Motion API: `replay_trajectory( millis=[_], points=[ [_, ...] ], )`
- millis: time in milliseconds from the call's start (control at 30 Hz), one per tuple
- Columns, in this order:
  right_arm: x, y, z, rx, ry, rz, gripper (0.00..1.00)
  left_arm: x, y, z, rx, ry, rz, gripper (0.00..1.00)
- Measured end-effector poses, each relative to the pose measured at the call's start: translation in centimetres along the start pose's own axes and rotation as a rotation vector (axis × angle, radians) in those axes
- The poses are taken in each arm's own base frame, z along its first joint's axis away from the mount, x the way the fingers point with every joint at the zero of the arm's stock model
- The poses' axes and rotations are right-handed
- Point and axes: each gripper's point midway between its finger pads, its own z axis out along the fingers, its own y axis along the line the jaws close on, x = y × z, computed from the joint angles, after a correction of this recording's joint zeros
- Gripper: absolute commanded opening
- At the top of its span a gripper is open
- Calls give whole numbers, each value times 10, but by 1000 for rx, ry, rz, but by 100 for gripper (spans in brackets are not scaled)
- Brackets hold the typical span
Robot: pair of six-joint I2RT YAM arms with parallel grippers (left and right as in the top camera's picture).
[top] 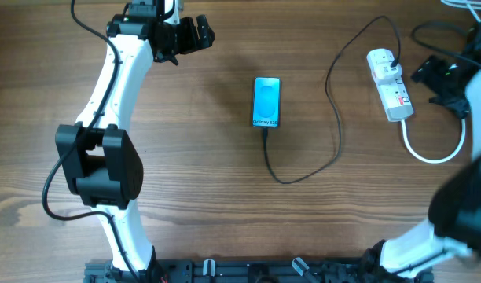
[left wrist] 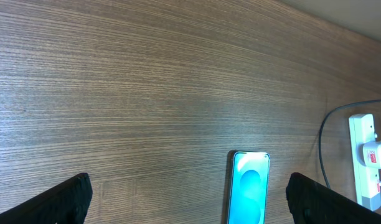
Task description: Plug charger to phone and switch on socket
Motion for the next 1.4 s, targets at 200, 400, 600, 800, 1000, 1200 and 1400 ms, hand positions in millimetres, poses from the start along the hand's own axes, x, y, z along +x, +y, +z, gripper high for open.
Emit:
replay_trajectory(
  millis=[200, 400, 600, 800, 1000, 1200, 1400],
  points=[
    [21, 15, -146, -120, -212, -21, 100, 0, 0, 0, -2, -1, 0, 100],
    [114, 63, -195, -302, -254, -200, 100, 0, 1, 0, -3, 1, 0, 100],
    [160, 65, -195, -356, -183, -264, 100, 0, 0, 0, -2, 0, 0, 100],
    [166, 67, -184, -334, -129, -273, 100, 0, 0, 0, -2, 0, 0, 100],
    [167, 70, -173, -308, -103, -291, 100, 0, 0, 0, -2, 0, 0, 100],
    [167, 68, -179, -370, -197, -382, 100, 0, 1, 0, -3, -1, 0, 100],
    [178, 56, -174, -563, -450, -400, 100, 0, 1, 0, -3, -1, 0, 100]
  ],
)
